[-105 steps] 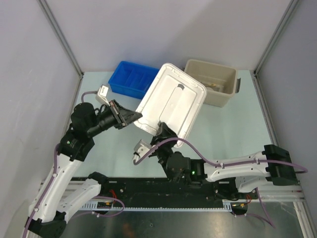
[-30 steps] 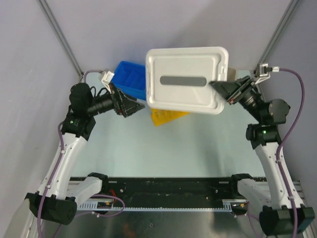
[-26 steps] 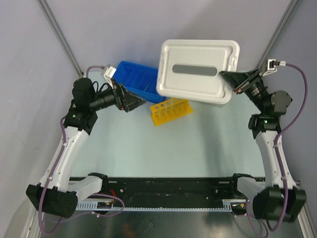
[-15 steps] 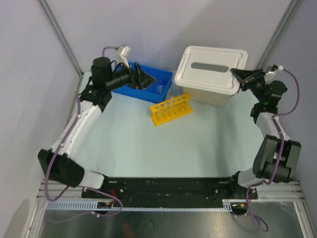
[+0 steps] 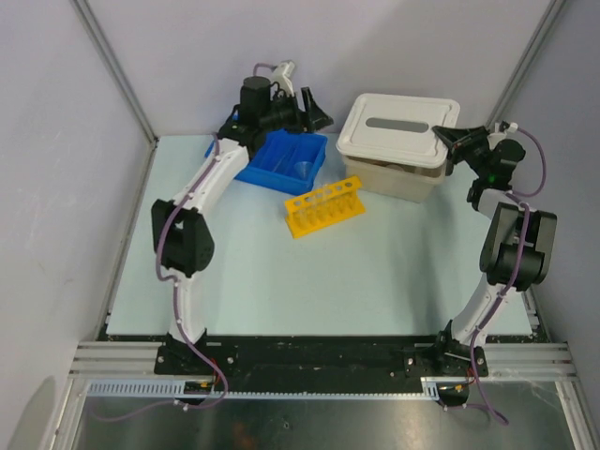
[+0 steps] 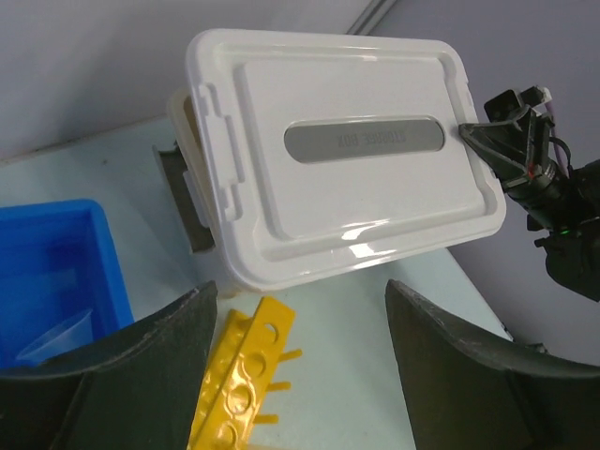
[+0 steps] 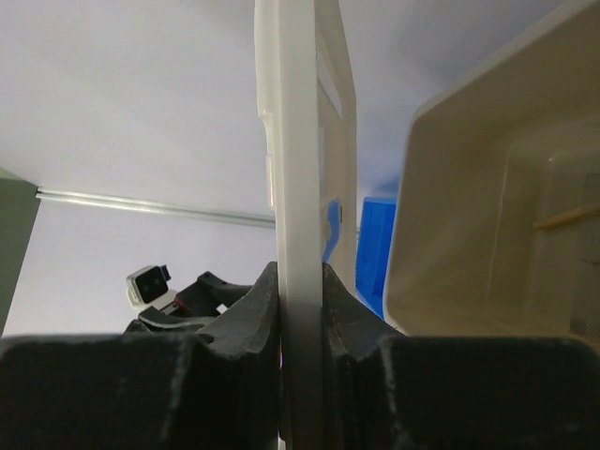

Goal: Organize the chemistry lab equipment

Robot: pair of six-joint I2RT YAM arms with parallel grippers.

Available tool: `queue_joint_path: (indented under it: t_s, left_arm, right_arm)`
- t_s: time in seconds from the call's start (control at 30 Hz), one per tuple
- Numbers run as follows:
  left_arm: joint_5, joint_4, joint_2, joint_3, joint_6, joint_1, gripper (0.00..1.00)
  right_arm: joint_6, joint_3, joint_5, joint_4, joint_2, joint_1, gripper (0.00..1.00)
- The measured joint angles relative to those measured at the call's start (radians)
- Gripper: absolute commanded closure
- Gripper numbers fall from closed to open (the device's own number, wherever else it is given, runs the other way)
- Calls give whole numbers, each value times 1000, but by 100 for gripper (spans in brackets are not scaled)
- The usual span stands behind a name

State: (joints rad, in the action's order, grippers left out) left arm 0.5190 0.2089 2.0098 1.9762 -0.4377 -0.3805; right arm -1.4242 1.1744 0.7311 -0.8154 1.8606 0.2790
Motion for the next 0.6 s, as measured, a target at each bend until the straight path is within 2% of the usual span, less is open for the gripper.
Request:
queue_joint_path:
  t_s: [0.3, 0.6]
  left_arm:
    - [40, -5, 295, 282, -71, -35, 26]
    - [68, -4, 409, 317, -86, -75, 26]
  right_arm:
    - [53, 57, 0, 94, 49, 0, 100]
    - [96, 68, 5, 184, 73, 4, 99]
